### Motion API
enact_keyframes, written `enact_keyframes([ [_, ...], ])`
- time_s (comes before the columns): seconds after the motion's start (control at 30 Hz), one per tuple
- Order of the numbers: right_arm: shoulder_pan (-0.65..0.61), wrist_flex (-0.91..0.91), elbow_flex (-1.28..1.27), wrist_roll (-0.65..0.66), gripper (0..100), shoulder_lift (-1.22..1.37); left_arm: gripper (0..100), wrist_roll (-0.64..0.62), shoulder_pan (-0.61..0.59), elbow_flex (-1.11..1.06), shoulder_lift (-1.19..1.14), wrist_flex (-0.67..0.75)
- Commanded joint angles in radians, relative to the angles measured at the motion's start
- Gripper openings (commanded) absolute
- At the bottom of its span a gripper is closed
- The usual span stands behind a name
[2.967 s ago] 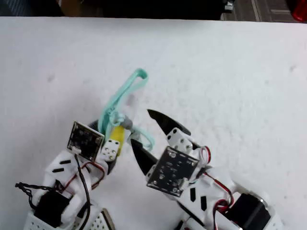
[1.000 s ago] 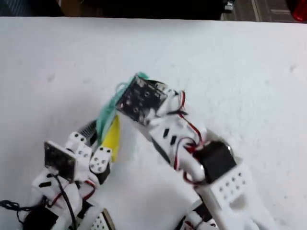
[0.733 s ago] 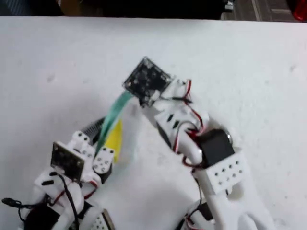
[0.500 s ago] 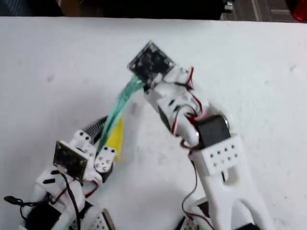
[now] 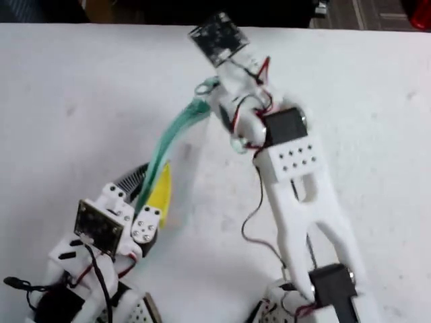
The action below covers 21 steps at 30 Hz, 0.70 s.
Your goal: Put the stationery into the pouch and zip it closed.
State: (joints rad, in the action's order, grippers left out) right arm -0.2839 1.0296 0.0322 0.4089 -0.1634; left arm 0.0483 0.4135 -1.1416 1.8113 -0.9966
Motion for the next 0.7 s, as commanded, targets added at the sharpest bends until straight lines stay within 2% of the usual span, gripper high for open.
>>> enact_keyframes([
  [0.0,0.142,-0.005,0.046,-0.012,1.7,0.042,2,0.011,0.01,0.012,0.018,-0.025],
  [0.13,0.208,-0.031,0.049,-0.011,1.7,0.079,2,0.011,0.01,0.014,0.018,-0.023],
  [0.67,0.208,-0.001,0.044,-0.012,1.7,0.084,2,0.008,0.01,0.012,0.018,-0.025],
])
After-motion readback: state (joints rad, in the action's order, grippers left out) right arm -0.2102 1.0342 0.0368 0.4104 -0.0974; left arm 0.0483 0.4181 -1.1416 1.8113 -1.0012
